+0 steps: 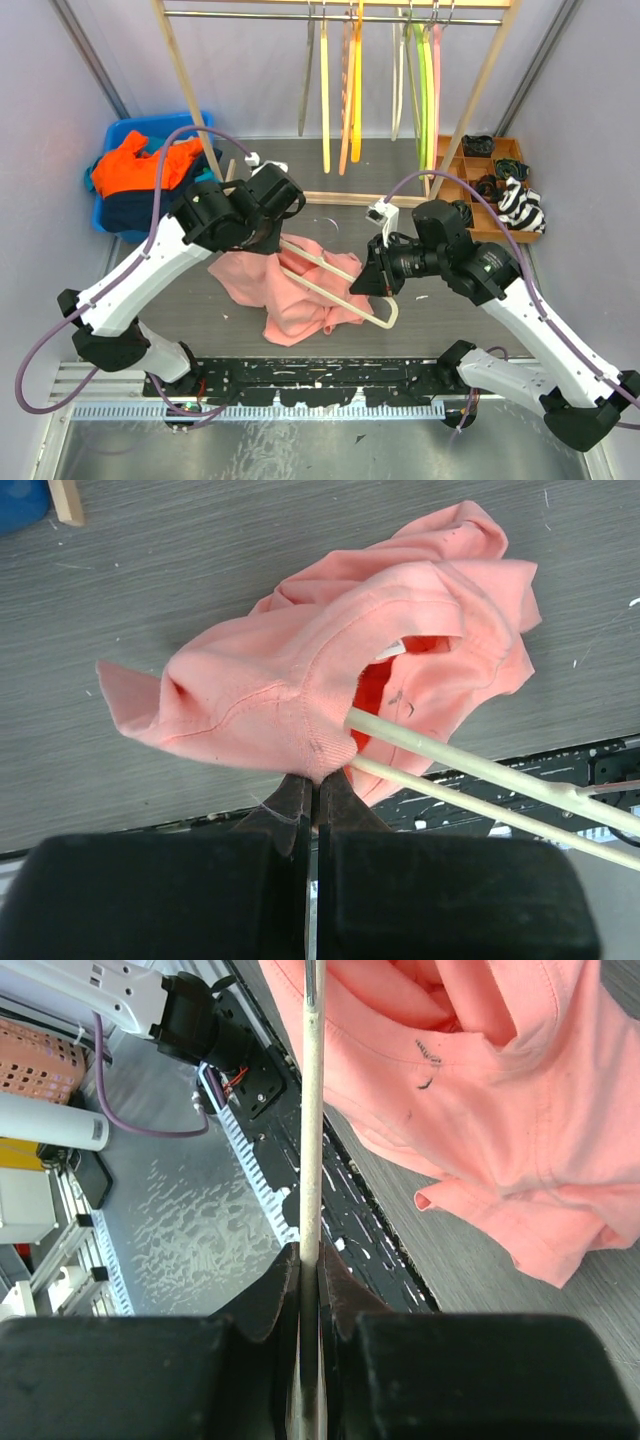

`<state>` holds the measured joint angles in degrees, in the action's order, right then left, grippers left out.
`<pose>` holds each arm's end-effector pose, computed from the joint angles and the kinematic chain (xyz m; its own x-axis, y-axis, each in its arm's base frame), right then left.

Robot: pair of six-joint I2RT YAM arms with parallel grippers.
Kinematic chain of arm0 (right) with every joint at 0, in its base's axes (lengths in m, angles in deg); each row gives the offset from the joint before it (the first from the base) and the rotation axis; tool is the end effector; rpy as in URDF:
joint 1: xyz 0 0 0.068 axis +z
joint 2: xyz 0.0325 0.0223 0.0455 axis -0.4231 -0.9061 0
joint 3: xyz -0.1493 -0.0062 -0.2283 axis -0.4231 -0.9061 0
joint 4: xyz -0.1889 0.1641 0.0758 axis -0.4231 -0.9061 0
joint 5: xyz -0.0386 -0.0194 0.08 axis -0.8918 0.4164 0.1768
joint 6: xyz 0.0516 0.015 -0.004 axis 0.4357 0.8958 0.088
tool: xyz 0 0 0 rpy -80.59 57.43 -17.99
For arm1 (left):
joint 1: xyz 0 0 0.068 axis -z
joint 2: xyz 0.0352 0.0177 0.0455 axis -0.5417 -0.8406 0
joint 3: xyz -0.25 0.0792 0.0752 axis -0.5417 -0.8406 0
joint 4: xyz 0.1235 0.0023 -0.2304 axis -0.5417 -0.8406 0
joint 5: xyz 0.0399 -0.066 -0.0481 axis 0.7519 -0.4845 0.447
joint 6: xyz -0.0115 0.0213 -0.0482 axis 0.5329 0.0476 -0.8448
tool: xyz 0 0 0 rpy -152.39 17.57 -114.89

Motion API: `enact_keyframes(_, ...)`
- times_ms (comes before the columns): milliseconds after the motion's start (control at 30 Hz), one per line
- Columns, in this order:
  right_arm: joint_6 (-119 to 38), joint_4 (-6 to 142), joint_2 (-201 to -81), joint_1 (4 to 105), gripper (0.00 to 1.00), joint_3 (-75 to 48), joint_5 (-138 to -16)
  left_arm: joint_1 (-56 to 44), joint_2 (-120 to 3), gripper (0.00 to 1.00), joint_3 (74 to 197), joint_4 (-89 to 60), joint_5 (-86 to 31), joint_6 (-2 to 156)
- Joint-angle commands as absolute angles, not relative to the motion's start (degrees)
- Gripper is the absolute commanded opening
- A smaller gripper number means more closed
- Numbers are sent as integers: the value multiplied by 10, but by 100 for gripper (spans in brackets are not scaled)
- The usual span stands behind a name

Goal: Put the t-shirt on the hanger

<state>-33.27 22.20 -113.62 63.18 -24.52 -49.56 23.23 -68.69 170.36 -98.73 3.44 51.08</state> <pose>0.1265 0.1255 0.3699 -0.6643 -0.2657 -0.6987 -0.7299 0.4323 0.5295 0.1542 -0.2043 0.4306 -0.7890 0.1561 -0.5942 0.2216 0.9744 -0.0383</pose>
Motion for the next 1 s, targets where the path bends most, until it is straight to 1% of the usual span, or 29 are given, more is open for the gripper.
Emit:
enact_keyframes(0,-339,230,-1125,634,1,-216,-495,236,-693,0,1742,-1020,47,521)
enact_keyframes(200,-347,136,-1113,634,1,-175,-527,236,-692,0,1755,-1057,63,513)
enact_keyframes(367,-336,106,-1088,634,1,-196,-514,236,-671,0,1704,-1050,70,504)
enact_keyframes(667,-316,125,-1052,635,1,-278,-461,235,-631,0,1560,-953,59,491)
enact_keyframes(767,-313,137,-1052,635,1,-298,-450,236,-631,0,1542,-935,50,491)
enact_keyframes(967,-310,174,-1068,640,1,-313,-435,236,-641,0,1544,-917,32,496)
